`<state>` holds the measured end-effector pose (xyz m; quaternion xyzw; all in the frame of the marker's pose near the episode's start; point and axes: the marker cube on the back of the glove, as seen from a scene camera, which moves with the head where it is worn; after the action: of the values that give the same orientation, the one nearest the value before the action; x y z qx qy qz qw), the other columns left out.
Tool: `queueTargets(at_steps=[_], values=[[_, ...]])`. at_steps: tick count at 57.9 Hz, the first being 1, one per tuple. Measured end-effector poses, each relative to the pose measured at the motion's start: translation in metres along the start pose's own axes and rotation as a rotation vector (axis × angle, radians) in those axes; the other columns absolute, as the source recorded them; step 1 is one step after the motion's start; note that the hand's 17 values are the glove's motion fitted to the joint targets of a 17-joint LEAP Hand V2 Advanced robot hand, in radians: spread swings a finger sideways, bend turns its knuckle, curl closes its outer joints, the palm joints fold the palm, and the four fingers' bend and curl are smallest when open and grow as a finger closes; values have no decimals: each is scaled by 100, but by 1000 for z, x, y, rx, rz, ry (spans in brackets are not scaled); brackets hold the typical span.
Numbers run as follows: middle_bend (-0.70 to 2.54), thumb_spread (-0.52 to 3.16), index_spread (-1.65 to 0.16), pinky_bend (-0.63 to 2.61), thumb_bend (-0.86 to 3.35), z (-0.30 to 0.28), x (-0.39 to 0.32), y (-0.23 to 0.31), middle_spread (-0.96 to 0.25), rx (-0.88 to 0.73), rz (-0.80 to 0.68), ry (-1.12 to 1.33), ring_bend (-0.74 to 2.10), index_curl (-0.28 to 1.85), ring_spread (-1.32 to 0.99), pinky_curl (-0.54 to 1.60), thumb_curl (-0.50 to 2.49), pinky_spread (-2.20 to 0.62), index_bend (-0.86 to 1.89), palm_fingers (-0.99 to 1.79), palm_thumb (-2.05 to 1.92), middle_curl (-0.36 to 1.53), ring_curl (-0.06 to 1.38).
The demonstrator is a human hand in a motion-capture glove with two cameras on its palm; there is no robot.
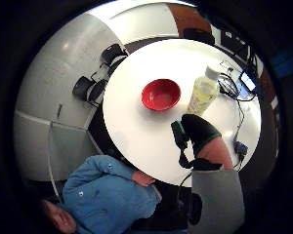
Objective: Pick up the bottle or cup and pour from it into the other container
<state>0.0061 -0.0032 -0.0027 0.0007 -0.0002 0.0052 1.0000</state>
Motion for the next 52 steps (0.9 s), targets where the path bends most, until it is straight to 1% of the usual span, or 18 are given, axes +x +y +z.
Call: queueTargets(at_steps=[7,17,24,32,40,52], values=[[19,68,-24,42,30,-7,16,2,2,-6,40,-16,31,15,12,13,16,15,17,38,57,10,13],[19,90,-30,45,22,-13,40,8,2,-22,93,-2,33,20,15,17,22,20,16,34,62,17,17],[19,97,-31,46,16,-10,57,9,2,-18,113,-28,34,22,16,19,25,21,15,33,63,20,19],[19,100,-31,48,9,3,77,12,3,-17,127,-133,36,23,16,21,27,22,14,30,63,23,21],[19,102,-32,51,3,21,98,11,3,25,126,-227,39,23,17,23,29,22,13,26,64,25,24],[18,96,-33,54,-4,58,122,8,3,47,93,-470,43,22,17,25,31,23,12,19,60,27,26]])
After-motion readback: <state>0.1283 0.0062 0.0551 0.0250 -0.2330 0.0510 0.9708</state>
